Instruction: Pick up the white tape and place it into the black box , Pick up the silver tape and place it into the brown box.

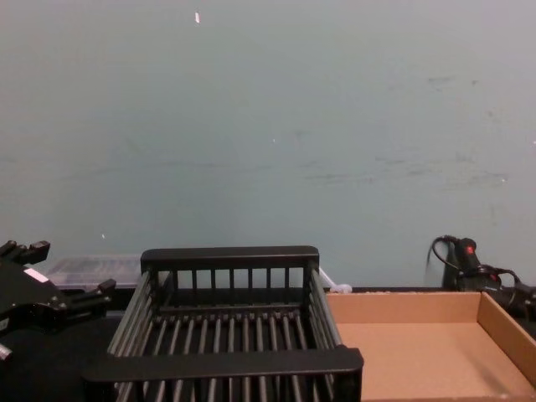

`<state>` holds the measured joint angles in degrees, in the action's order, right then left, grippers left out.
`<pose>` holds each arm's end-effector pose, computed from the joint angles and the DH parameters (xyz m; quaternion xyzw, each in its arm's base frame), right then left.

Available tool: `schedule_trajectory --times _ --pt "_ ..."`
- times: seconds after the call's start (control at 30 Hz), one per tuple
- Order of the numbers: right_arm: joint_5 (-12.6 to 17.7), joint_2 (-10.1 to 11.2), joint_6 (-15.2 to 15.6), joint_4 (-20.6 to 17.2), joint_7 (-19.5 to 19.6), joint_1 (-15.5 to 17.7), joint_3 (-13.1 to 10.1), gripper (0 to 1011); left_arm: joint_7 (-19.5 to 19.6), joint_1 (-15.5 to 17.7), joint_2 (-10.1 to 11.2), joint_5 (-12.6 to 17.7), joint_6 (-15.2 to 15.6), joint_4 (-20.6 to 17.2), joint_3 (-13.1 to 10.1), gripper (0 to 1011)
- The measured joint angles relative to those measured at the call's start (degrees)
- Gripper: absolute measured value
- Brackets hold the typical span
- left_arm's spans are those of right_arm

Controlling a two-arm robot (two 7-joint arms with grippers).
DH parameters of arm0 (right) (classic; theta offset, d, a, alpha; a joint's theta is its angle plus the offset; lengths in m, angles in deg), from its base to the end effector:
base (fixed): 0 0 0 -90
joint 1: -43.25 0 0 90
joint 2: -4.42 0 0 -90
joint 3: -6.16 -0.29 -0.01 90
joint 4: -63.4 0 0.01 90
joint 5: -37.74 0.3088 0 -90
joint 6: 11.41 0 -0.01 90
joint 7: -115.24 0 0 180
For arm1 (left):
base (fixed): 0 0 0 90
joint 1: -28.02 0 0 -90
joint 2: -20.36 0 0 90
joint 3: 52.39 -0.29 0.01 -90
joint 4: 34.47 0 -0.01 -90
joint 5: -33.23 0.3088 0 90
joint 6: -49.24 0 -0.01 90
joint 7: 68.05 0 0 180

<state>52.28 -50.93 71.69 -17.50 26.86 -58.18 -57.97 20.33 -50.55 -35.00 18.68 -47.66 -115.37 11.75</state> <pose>0.3581 -0.0827 -0.3023 -0.1416 -0.1325 -0.5799 0.7913 0.3581 0.0827 -0.3023 0.1415 -0.1324 0.5800 0.7913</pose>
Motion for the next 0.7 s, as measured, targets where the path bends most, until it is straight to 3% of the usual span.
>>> schedule_trajectory --times 0.37,0.7 --pt "0.0 -0.3 -0.1 0.1 -0.4 0.0 -0.4 1002 0.0 0.0 0.0 0.0 0.0 0.0 0.0 1001" --pt "1.2 -0.5 0.0 -2.1 -2.7 1.6 -2.9 1002 0.0 0.0 0.0 0.0 0.0 0.0 0.0 1001"
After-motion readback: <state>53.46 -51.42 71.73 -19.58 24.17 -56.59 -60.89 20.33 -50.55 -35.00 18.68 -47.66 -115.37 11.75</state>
